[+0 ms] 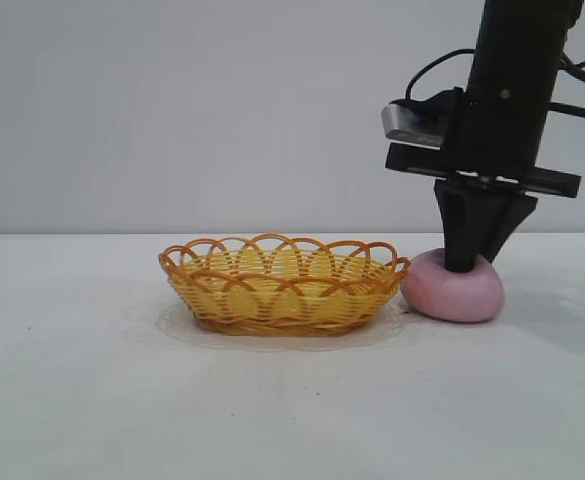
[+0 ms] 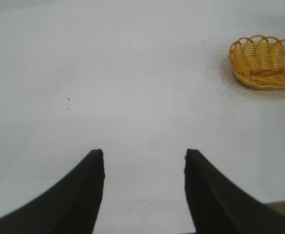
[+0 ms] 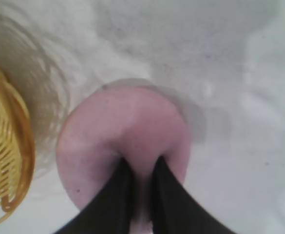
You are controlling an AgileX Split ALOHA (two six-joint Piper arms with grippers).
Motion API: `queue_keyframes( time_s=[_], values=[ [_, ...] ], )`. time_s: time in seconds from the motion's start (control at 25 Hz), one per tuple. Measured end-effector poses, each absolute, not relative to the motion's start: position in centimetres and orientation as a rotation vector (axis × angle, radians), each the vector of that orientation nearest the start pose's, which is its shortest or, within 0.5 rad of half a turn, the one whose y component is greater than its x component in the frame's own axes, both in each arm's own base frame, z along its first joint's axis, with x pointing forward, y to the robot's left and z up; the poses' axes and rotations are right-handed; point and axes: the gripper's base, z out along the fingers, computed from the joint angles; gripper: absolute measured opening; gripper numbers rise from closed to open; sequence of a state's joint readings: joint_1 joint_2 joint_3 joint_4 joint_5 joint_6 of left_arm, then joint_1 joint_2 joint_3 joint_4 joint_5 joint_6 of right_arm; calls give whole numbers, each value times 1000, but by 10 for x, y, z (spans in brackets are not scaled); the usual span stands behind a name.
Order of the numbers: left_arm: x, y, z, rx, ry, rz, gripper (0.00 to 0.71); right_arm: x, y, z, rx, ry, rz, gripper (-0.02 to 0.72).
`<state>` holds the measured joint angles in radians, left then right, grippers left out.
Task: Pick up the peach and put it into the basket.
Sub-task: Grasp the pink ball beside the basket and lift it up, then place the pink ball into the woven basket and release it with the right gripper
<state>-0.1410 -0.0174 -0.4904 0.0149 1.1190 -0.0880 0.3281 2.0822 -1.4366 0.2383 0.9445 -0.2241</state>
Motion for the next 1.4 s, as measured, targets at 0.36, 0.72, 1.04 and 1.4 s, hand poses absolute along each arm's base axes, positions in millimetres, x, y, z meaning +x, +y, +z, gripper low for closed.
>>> queue_keyframes(
  time_s=[0.36,0.72,1.04,1.4],
  values=[
    [-9,2,270,54,2096,-120,330,349,181,255,-757,2598,431,0],
    [-9,2,270,-22,2095,-77,330,323,248,215,-992,2616,500,0],
    [-9,2,270,-38,2095,-67,330,331,254,175,-996,2691,476,0],
    [-9,2,270,-38,2095,-67,330,331,254,171,-997,2701,473,255]
  ],
)
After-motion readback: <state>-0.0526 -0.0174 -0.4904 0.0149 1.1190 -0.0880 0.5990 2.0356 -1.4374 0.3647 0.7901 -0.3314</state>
